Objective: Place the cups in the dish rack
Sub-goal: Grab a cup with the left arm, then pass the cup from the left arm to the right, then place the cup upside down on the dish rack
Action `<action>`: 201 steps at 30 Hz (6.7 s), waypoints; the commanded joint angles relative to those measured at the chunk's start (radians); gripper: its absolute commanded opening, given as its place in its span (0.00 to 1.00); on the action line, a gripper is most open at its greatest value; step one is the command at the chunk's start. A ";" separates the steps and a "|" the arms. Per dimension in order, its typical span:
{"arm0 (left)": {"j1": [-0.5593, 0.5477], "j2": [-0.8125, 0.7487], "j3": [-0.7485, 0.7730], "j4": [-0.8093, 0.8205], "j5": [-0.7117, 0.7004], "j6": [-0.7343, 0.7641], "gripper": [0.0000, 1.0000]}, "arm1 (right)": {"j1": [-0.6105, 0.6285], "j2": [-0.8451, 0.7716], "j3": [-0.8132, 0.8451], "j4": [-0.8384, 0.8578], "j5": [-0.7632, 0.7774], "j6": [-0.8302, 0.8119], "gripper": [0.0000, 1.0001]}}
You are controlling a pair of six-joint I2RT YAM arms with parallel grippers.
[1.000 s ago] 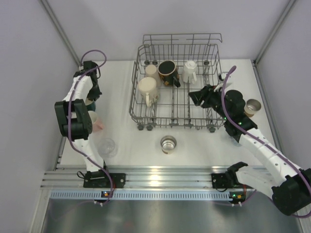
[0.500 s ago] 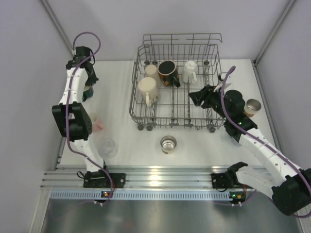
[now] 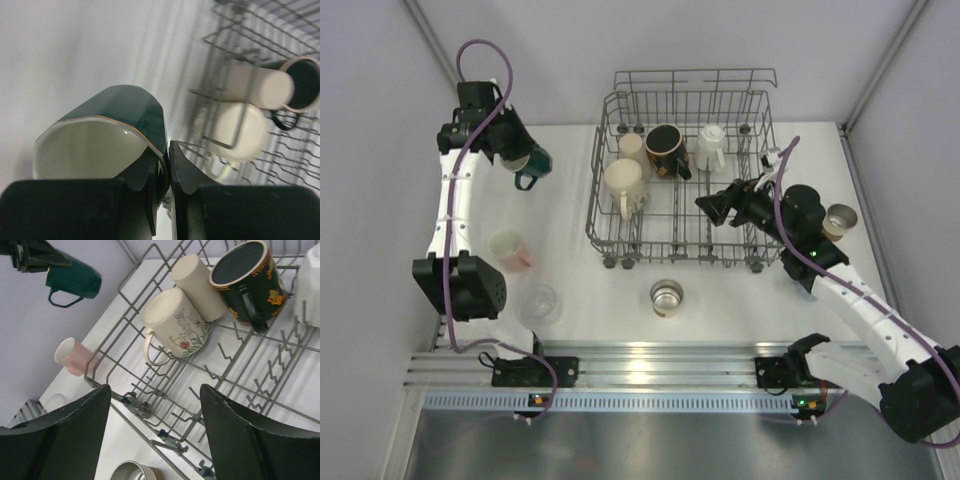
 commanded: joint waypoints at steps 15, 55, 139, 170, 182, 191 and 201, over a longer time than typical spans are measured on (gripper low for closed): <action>-0.046 -0.496 -0.532 0.887 0.602 -0.685 0.00 | 0.061 0.084 -0.011 0.390 -0.222 0.187 0.99; -0.328 -0.805 -1.068 1.529 0.402 -1.097 0.00 | 0.431 0.547 0.327 0.705 -0.236 0.370 0.60; -0.353 -0.869 -1.046 0.922 0.211 -0.591 0.98 | -0.273 0.793 0.595 -0.096 0.434 -0.395 0.00; -0.353 -0.854 -1.036 0.922 0.235 -0.576 0.98 | -0.328 0.695 0.681 -0.137 0.260 -0.540 0.00; -0.354 -0.859 -1.039 0.922 0.235 -0.577 0.98 | -0.346 0.741 0.746 -0.292 0.192 -0.500 0.00; -0.354 -0.853 -1.046 0.926 0.234 -0.577 0.98 | -0.345 0.776 0.759 -0.355 0.143 -0.491 0.00; -0.353 -0.854 -1.059 0.931 0.232 -0.577 0.98 | -0.333 0.822 0.770 -0.395 0.183 -0.487 0.00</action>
